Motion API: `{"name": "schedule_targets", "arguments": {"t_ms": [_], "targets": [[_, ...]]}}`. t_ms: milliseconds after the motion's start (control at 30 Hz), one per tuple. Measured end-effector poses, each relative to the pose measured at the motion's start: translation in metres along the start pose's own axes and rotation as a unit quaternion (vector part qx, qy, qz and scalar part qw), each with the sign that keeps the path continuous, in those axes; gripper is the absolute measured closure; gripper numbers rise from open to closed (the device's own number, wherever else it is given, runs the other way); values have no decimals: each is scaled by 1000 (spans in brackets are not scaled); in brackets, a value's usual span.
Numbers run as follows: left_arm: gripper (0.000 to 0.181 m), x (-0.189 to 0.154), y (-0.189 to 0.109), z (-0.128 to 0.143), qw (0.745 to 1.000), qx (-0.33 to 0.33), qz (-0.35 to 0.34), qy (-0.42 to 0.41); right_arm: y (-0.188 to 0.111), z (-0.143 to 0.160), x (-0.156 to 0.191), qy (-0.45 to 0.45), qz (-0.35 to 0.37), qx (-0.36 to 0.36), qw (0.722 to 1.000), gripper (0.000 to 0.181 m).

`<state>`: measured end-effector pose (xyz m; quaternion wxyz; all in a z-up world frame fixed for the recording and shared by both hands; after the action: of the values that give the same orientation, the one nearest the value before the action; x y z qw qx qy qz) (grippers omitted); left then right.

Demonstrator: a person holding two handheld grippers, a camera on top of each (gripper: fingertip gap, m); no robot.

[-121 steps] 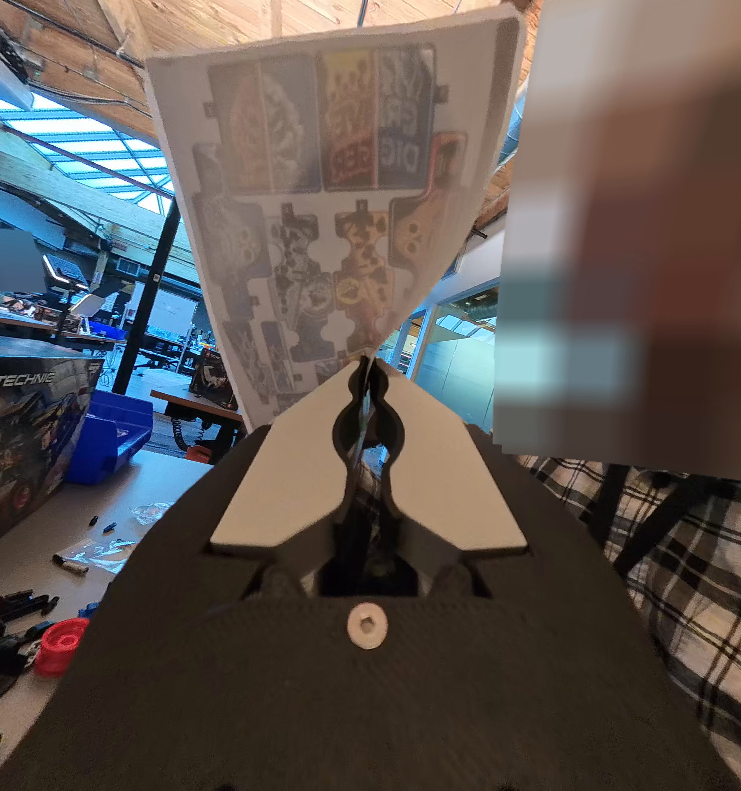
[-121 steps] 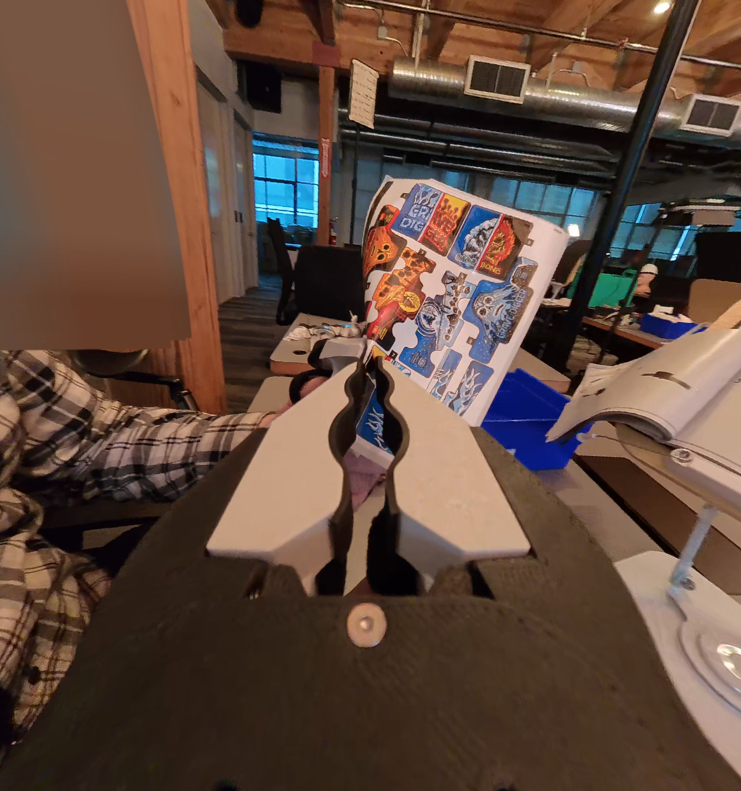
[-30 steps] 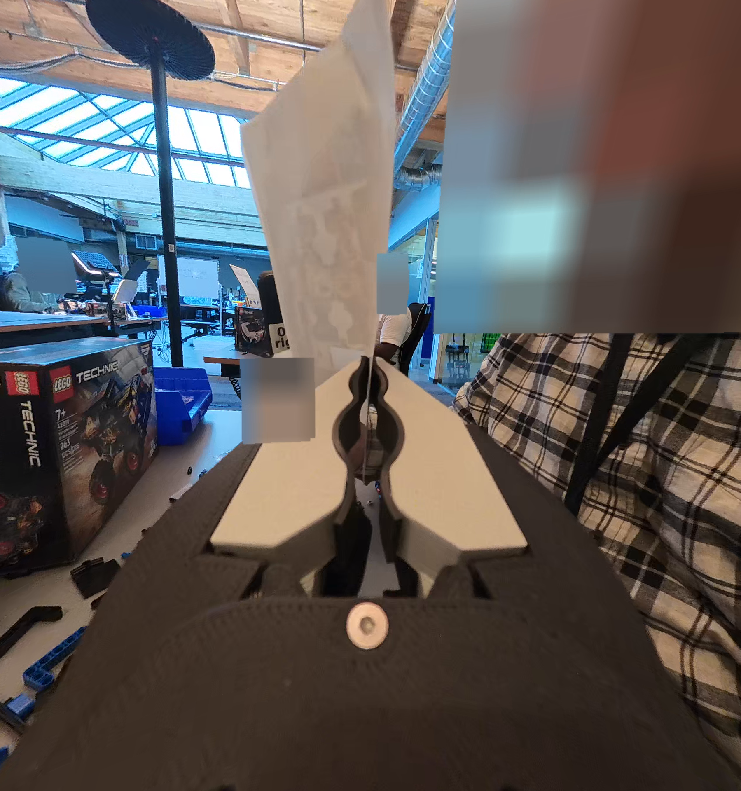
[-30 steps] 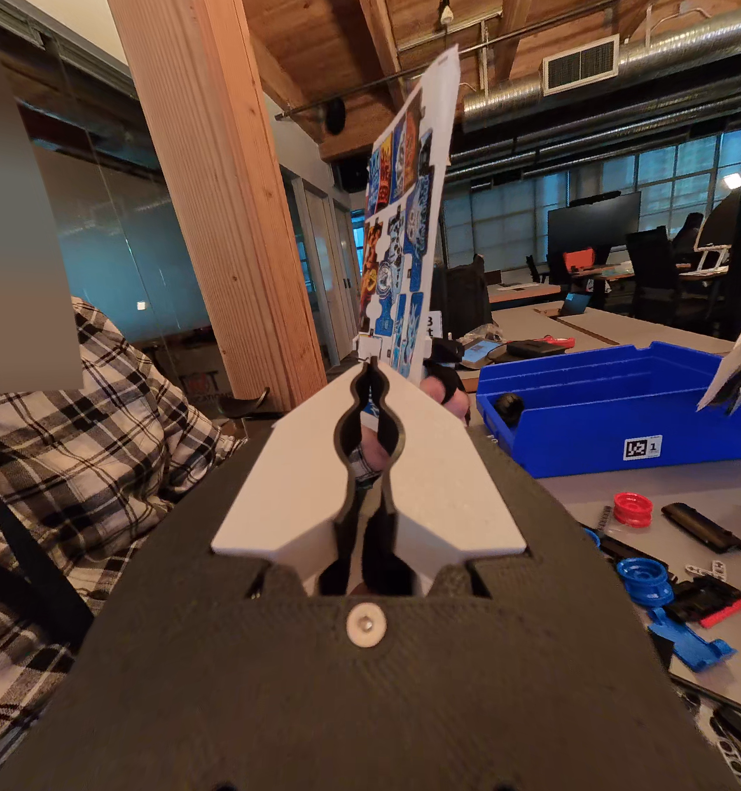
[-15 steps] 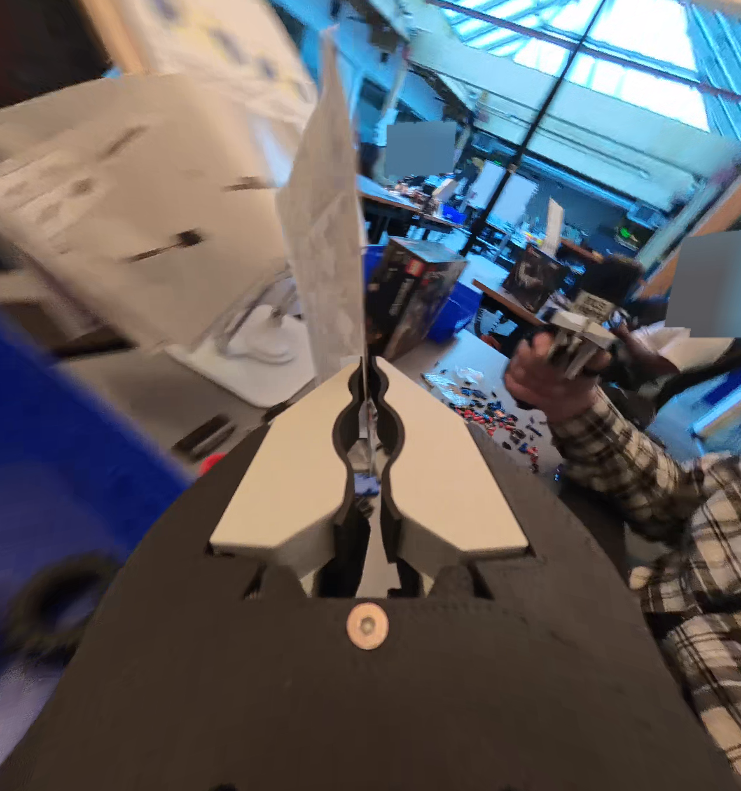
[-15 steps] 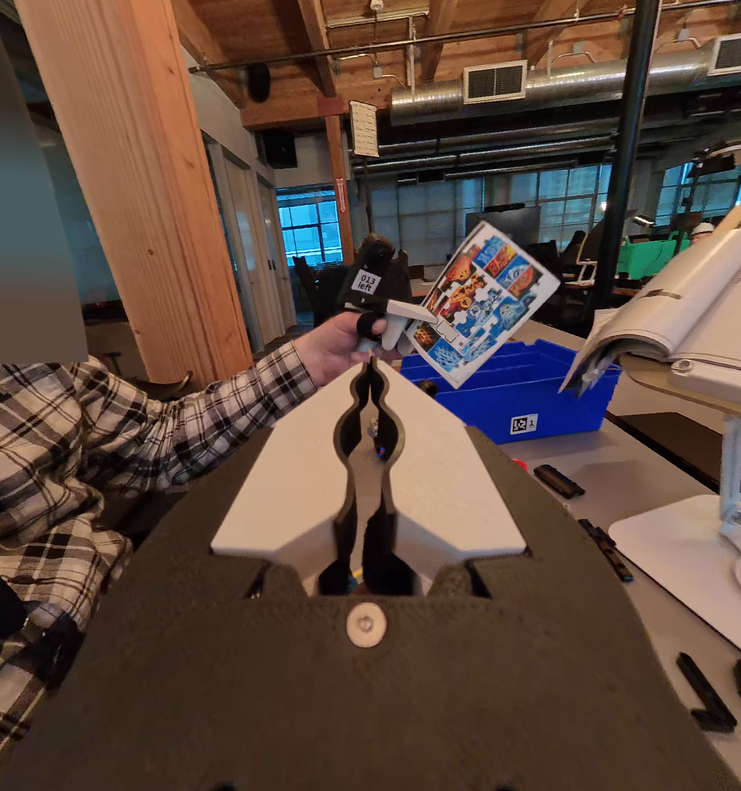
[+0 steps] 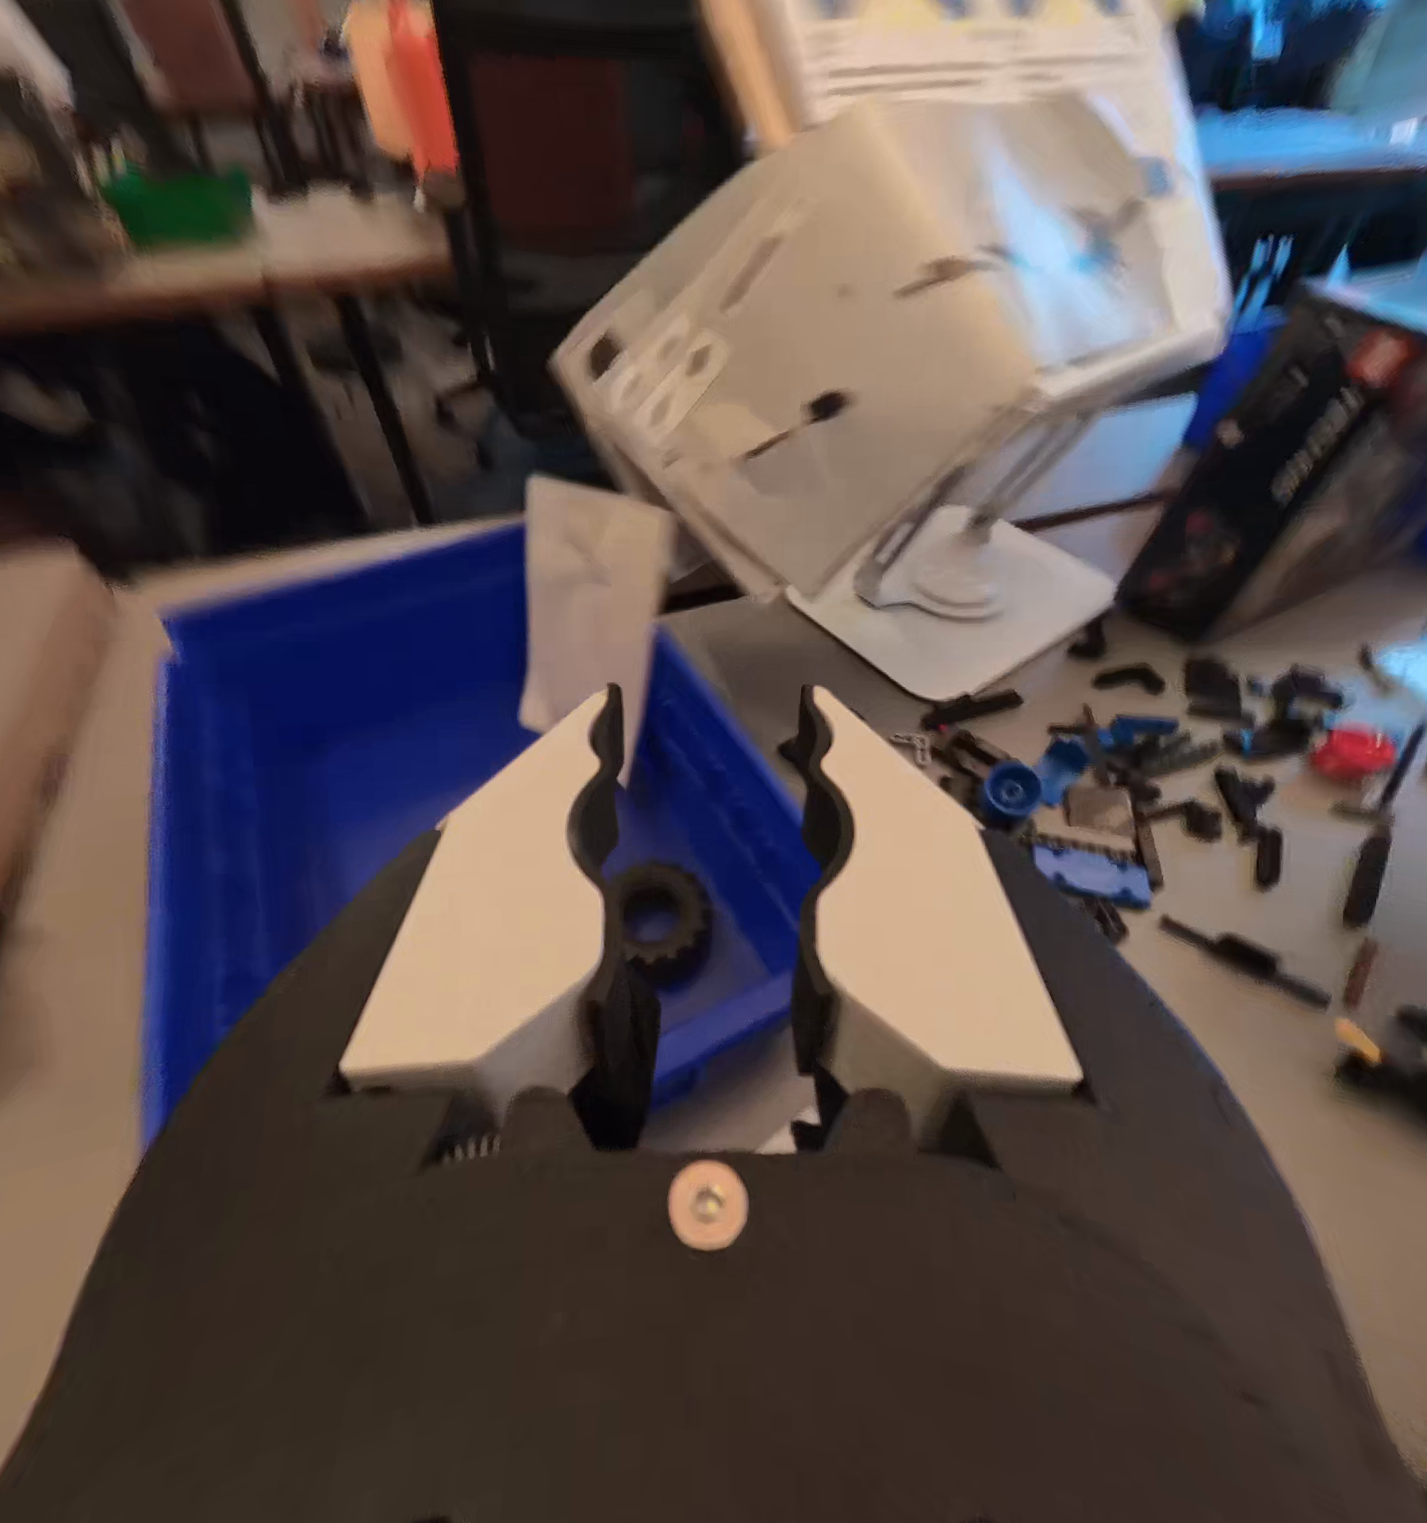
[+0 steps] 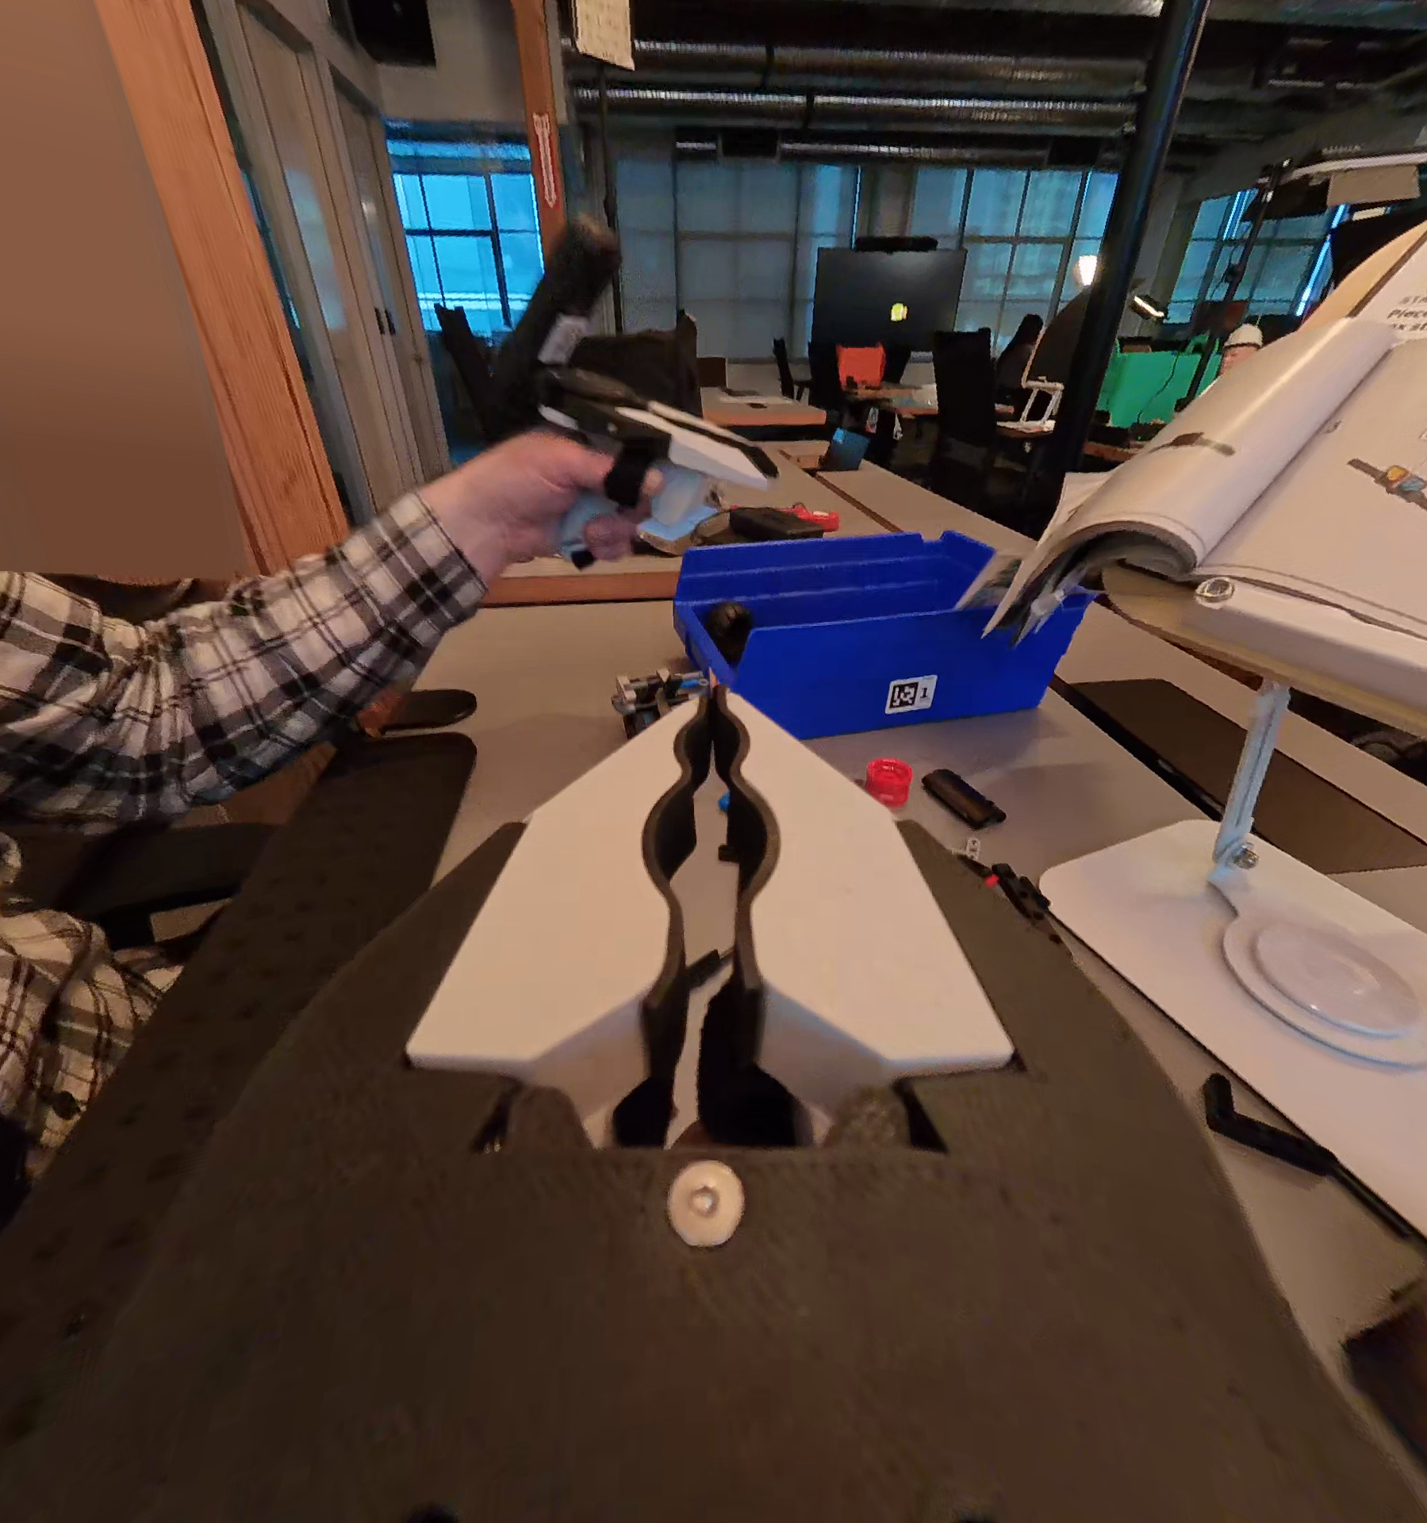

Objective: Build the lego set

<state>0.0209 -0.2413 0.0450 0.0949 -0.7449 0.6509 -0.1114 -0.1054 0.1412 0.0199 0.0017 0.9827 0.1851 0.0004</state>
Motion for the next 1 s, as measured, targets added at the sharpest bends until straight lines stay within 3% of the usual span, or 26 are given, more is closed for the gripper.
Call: {"name": "schedule_targets", "arguments": {"t_ms": [67,200,333,467,633,800,900,1000], "targets": [[141,-28,-12,-10,999,-16,18,44,1,3,-1,-6,5,15,1000,181],[144,-102,-20,-8,983,-14,117,141,4,11,-2,-19,13,46,999,181],[149,-160,-14,17,953,33,215,209,5,17,-2,-23,17,63,998,181],[152,-202,10,59,922,109,261,263,4,18,-2,-24,18,65,997,181],[155,-220,39,96,861,154,294,384,2,20,-3,-24,20,69,997,181],[149,-221,62,120,813,165,382,407,3,20,-2,-28,20,72,997,181],[151,-222,72,126,805,176,404,396,2,21,-3,-25,20,70,997,181],[169,-224,71,130,800,189,410,396,1,22,-5,-22,21,70,997,181]]}}
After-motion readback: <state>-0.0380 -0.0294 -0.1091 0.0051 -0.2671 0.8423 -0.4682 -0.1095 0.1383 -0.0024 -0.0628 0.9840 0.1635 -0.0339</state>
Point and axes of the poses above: each gripper's, where its closed fingertips meet, y out along the fingers, z out of its underside, x = y × z across the jaws, the point moved 8 cm from there along -y, back along the fingers, and after that the axes turned 6 degrees about -z, right-handed, at the moved point
